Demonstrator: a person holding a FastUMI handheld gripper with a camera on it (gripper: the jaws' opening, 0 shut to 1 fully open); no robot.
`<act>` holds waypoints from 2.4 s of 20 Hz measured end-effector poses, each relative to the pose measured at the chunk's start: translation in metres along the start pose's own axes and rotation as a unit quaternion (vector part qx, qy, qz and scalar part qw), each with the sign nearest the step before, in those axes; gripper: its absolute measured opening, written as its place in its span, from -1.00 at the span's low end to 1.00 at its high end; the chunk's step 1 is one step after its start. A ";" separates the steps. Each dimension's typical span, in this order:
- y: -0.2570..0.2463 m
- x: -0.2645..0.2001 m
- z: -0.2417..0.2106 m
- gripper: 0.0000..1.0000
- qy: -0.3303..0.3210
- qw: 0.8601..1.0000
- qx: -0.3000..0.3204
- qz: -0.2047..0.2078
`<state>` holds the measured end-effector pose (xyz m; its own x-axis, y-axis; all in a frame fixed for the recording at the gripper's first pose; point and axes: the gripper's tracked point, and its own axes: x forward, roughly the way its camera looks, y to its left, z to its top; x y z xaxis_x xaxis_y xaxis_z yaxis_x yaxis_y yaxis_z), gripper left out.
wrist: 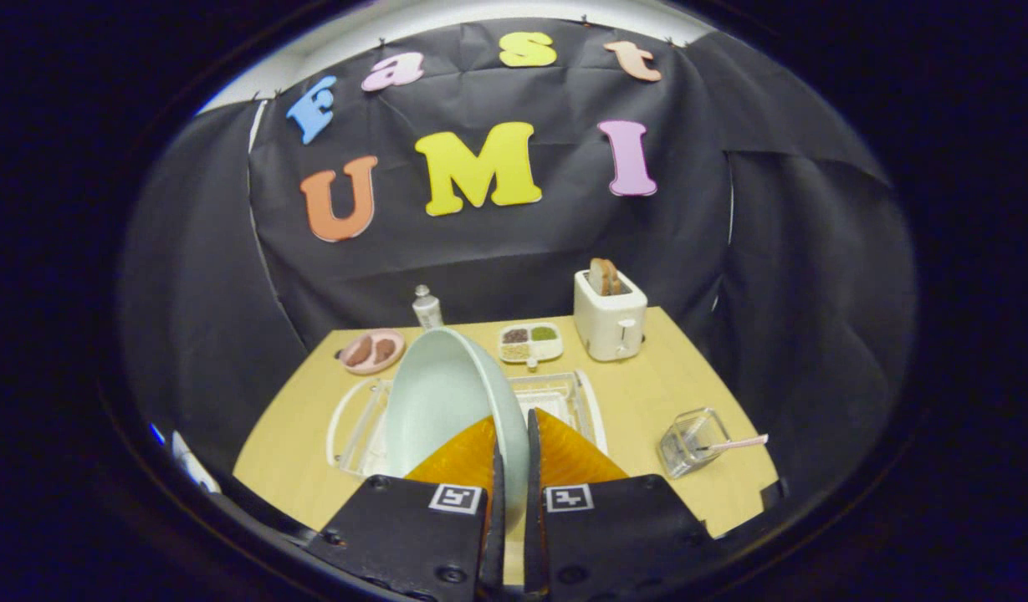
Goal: Take the plate from the dish rack, then take the spoon from the basket and place it into the plate.
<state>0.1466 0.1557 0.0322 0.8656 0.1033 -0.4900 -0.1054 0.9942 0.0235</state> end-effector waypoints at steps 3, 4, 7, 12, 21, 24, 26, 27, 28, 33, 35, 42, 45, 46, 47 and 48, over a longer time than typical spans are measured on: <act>-0.005 -0.023 -0.027 -0.72 0.026 0.991 0.077 0.105; -0.006 -0.027 -0.038 -0.71 0.037 0.985 0.095 0.136; -0.022 -0.027 -0.078 -0.72 0.072 0.971 0.125 0.191; -0.048 0.016 -0.155 -0.72 0.138 0.962 0.146 0.182; -0.101 0.088 -0.234 -0.70 0.191 0.973 0.110 0.074; -0.105 0.090 -0.240 -0.69 0.203 0.969 0.117 0.083; -0.107 0.093 -0.241 -0.69 0.204 0.968 0.121 0.085; -0.107 0.093 -0.241 -0.66 0.201 0.969 0.119 0.085; -0.111 0.093 -0.243 -0.64 0.199 0.970 0.114 0.077; -0.128 0.088 -0.235 -0.42 0.163 0.981 0.097 0.043; -0.133 0.082 -0.226 -0.07 0.137 0.985 0.091 0.042; -0.179 0.065 -0.182 1.00 -0.006 0.999 -0.016 -0.038; -0.195 0.047 -0.161 1.00 -0.077 0.996 -0.029 -0.029; -0.208 0.044 -0.156 1.00 -0.097 0.994 -0.031 -0.037; -0.218 0.040 -0.150 1.00 -0.112 0.992 -0.034 -0.039; -0.226 0.038 -0.146 1.00 -0.120 0.991 -0.033 -0.041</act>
<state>0.1315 -0.0693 -0.1192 0.9633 0.0336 -0.2664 -0.0537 0.9962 -0.0687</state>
